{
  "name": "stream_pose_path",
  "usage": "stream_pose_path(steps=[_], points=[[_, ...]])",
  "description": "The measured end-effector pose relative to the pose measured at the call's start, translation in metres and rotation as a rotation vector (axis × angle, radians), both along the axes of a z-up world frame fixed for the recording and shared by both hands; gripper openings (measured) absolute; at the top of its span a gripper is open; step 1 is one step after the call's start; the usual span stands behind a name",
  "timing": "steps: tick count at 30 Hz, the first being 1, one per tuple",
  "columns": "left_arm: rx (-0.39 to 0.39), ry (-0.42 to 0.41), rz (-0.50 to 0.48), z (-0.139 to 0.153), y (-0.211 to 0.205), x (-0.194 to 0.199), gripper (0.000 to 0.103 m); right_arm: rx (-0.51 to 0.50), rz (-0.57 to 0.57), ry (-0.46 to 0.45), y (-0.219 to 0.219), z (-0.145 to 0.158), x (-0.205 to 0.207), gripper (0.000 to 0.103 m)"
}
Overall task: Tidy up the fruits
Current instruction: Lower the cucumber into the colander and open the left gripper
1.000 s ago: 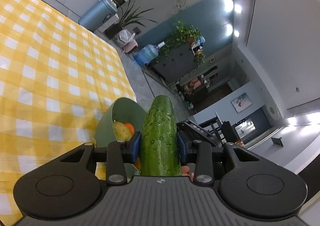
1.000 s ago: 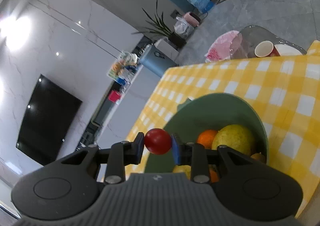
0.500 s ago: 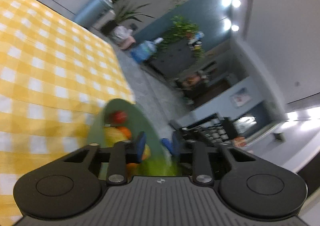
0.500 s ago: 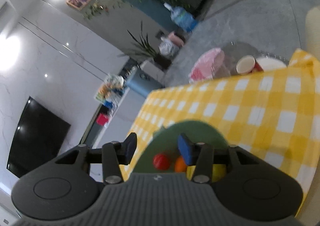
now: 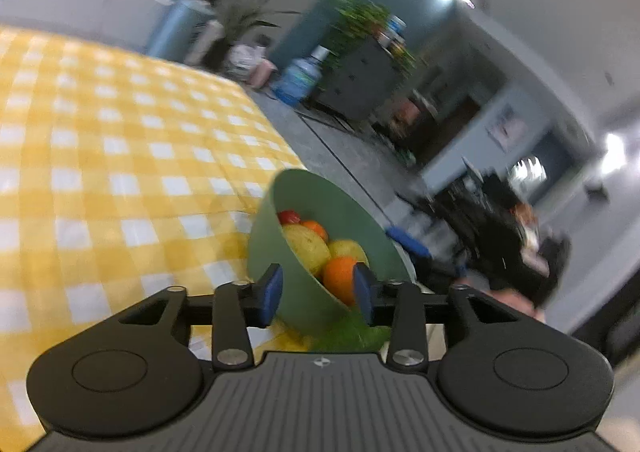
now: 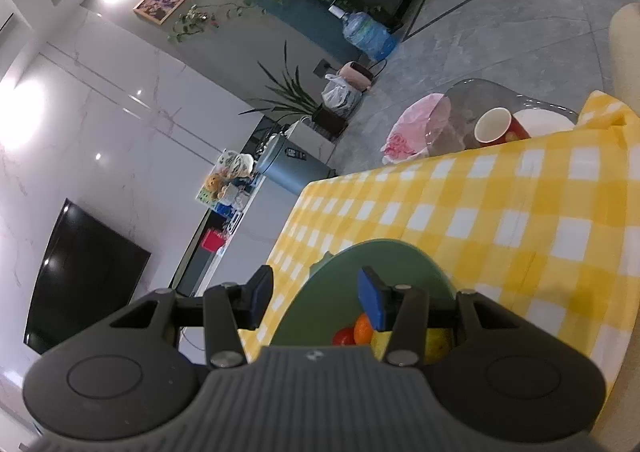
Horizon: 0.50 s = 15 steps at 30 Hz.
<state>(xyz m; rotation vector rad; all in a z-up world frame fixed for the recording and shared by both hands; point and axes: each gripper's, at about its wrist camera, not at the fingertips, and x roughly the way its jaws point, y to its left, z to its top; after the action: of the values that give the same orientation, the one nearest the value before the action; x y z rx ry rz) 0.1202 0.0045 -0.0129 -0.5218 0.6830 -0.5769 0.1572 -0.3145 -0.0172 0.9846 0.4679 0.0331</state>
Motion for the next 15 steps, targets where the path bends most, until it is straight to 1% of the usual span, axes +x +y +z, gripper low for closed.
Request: stream_pose_path(steps=[1,2,4,9,12,15], points=[[0.025,-0.015,-0.035,0.002,-0.004,-0.002,0.055,-0.001,0.000,0.002,0.000,0.000,0.000,0.046],[0.059,-0.032,-0.081,0.002,-0.008,-0.004,0.058,-0.002,0.000,0.005,0.000,0.000,0.000,0.046],[0.107,-0.048,-0.143,0.001,-0.016,-0.007,0.064,0.001,-0.001,0.016,0.000,-0.001,0.000,0.046],[0.201,-0.019,-0.197,-0.006,-0.037,-0.007,0.066,0.022,-0.004,0.027,-0.002,-0.003,-0.002,0.046],[0.230,-0.008,-0.225,-0.009,-0.046,-0.006,0.067,0.013,0.009,0.027,0.000,-0.002,-0.001,0.046],[0.251,0.011,-0.237,-0.011,-0.049,-0.002,0.068,0.011,-0.004,0.031,-0.001,-0.002,-0.001,0.046]])
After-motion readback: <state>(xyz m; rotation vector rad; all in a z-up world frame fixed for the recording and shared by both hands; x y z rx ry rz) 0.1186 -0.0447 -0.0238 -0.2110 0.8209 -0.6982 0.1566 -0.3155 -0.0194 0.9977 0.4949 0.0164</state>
